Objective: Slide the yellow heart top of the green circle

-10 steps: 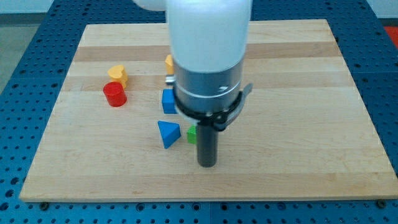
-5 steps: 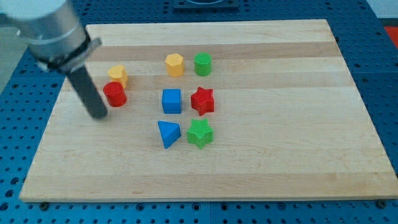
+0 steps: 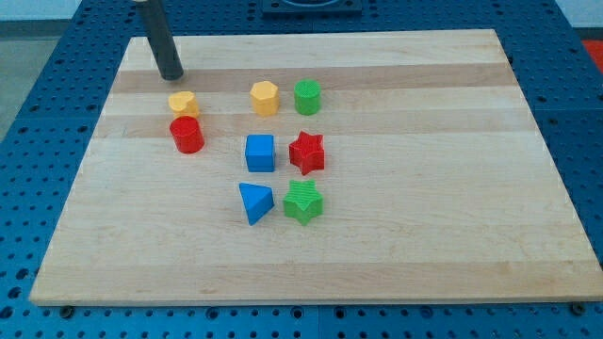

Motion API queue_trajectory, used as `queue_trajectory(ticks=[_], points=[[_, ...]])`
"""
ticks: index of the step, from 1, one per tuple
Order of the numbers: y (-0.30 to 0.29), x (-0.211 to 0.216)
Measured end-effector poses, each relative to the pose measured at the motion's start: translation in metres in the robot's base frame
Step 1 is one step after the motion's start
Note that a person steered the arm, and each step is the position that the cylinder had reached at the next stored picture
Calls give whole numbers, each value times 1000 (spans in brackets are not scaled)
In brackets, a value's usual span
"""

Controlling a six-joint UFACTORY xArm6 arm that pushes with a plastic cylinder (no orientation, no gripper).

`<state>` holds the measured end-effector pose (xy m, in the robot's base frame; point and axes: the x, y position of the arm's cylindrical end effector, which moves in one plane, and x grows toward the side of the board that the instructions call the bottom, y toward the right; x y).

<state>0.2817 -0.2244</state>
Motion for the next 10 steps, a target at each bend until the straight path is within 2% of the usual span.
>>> queue_trajectory(ticks=[1,2,3,6,8,9,10], points=[[-44,47],[-49,104],[-10,110],[35,104],[35,21],[33,22],[33,46]])
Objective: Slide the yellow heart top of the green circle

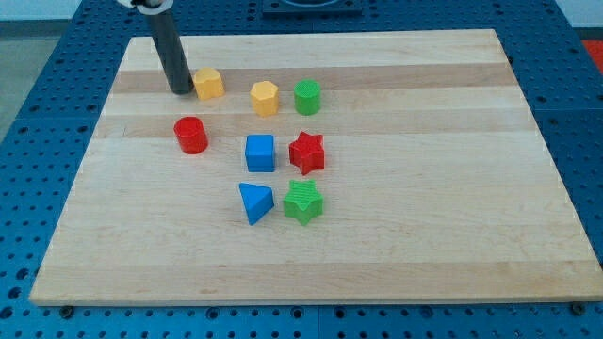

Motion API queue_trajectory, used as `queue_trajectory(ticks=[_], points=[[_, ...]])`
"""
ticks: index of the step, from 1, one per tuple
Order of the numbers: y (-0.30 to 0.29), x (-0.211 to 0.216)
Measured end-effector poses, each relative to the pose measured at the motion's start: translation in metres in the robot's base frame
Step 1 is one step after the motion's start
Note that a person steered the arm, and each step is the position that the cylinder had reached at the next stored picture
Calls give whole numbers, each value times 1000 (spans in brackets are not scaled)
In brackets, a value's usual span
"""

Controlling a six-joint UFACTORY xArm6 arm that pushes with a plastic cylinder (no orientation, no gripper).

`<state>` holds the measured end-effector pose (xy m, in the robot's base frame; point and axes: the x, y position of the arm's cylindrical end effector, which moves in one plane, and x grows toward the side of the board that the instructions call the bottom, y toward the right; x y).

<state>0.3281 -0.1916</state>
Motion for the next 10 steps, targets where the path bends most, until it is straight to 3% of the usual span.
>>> queue_trajectory(ticks=[1,2,4,6,10], points=[[0,32],[11,26],[21,-58],[18,-56],[136,-56]])
